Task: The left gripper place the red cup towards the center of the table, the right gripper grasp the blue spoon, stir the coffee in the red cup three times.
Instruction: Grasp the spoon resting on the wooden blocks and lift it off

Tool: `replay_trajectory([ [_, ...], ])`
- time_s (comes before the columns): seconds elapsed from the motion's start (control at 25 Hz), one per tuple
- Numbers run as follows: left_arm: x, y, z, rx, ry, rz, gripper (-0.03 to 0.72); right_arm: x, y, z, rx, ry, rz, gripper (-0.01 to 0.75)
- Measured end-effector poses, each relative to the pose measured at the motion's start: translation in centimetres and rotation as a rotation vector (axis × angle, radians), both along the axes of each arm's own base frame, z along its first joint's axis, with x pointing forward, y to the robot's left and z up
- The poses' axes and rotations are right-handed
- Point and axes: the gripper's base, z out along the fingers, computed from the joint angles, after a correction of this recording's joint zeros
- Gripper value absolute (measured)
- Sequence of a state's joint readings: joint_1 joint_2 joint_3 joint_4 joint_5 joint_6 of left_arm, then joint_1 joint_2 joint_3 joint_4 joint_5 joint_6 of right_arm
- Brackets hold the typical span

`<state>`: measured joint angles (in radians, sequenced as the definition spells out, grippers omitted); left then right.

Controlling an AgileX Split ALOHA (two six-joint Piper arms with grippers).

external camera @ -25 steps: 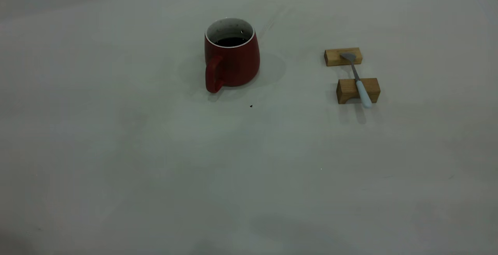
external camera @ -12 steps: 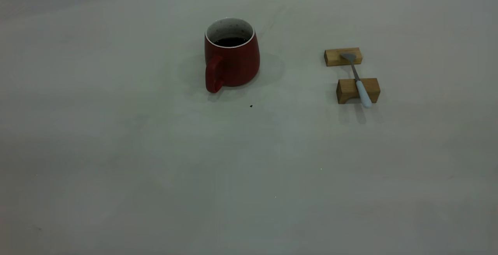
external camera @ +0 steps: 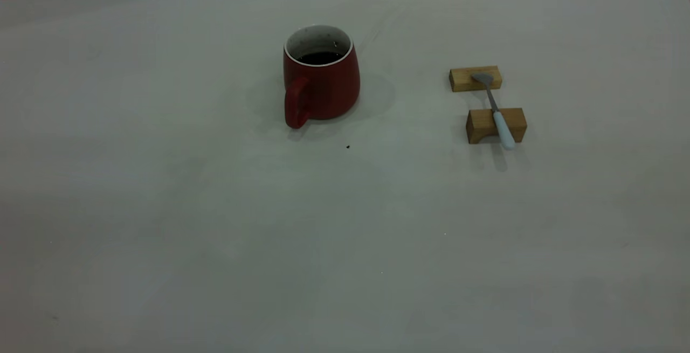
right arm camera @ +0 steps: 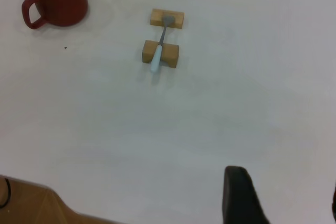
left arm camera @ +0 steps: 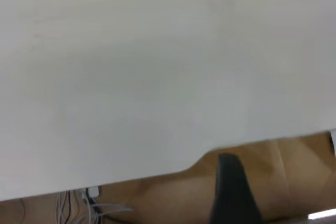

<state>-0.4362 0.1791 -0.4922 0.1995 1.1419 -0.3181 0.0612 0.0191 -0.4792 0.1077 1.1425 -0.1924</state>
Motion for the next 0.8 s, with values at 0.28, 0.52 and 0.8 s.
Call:
replay_trajectory([
  [0.28,-2.1,0.7,0.0,-0.046,-0.125,0.187,0.551,0.0,0.0,0.0,0.000,0.000,0.000,0.452],
  [0.52,-3.1,0.9,-0.2,-0.058,-0.178,0.261,0.551,0.0,0.0,0.0,0.000,0.000,0.000,0.452],
  [0.8,-3.1,0.9,-0.2,-0.057,-0.178,0.272,0.551,0.0,0.0,0.0,0.000,0.000,0.000,0.452],
])
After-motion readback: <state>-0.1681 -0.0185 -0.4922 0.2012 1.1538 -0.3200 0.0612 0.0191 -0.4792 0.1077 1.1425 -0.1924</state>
